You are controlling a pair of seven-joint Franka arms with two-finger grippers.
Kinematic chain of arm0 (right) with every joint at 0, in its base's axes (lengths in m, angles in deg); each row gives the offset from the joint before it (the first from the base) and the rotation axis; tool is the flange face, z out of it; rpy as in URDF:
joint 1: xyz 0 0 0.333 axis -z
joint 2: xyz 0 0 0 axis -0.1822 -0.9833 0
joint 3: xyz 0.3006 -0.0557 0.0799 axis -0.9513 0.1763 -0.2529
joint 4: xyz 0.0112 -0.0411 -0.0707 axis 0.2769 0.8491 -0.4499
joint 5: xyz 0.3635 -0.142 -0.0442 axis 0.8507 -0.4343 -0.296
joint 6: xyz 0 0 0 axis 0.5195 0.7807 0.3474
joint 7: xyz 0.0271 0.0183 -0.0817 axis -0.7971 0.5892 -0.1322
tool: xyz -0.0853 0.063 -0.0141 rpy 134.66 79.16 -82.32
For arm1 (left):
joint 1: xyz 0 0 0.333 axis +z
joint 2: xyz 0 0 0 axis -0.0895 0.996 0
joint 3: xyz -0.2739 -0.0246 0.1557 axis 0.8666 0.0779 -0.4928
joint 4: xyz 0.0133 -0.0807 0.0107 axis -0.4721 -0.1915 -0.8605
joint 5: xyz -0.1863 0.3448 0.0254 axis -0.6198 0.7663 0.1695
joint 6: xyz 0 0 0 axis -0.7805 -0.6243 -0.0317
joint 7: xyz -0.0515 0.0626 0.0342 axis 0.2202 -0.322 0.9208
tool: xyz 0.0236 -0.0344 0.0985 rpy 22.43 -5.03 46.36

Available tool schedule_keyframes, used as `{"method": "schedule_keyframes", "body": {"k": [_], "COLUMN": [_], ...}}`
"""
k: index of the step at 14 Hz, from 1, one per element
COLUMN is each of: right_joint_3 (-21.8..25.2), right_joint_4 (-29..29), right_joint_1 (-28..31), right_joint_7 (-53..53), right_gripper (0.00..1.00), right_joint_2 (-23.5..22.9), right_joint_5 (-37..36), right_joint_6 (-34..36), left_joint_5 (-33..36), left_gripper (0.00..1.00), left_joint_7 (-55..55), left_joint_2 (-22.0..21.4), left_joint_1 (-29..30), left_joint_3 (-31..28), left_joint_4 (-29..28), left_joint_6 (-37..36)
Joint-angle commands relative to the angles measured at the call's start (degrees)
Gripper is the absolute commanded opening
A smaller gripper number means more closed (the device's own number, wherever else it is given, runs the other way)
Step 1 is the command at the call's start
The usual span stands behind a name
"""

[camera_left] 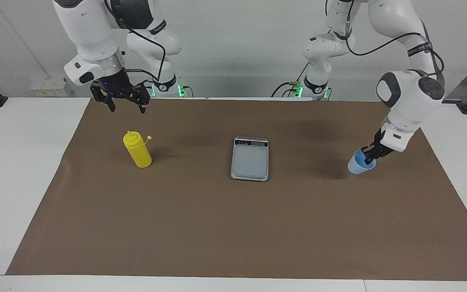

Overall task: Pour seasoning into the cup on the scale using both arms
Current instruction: 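Lift the blue cup with the left gripper and set it on the scale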

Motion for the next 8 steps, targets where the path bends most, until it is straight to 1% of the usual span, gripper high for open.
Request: {"method": "schedule_keyframes", "body": {"k": [1, 3, 4, 5, 8], "right_joint_3": [0.0, 0.0, 0.0, 0.0, 0.0], "right_joint_4": [1.0, 1.0, 1.0, 1.0, 1.0], "right_joint_1": [0.6, 0.6, 0.6, 0.6, 0.6], "right_joint_7": [-1.2, -1.2, -1.2, -1.2, -1.3], "right_gripper": [1.00, 1.00, 1.00, 1.00, 1.00], "right_joint_2": [1.1, 1.1, 1.1, 1.1, 1.1], "right_joint_5": [1.2, 1.2, 1.2, 1.2, 1.2], "right_joint_6": [-0.1, -0.1, -0.1, -0.1, -0.2], "left_joint_5": [-0.6, -0.7, -0.8, -0.8, -0.7], "left_gripper": [0.00, 0.00, 0.00, 0.00, 0.00], "left_joint_7": [1.0, 0.3, -0.1, -2.8, -12.8], "left_joint_2": [-0.3, -1.0, -1.8, -2.1, -2.0], "left_joint_1": [-2.0, -4.5, -5.9, -8.1, -16.7], "left_joint_3": [-0.2, -0.1, -0.1, 0.4, 0.7], "left_joint_4": [6.7, 9.6, 9.9, 9.9, 8.8], "left_joint_6": [-7.6, -10.7, -11.1, -11.3, -8.9]}}
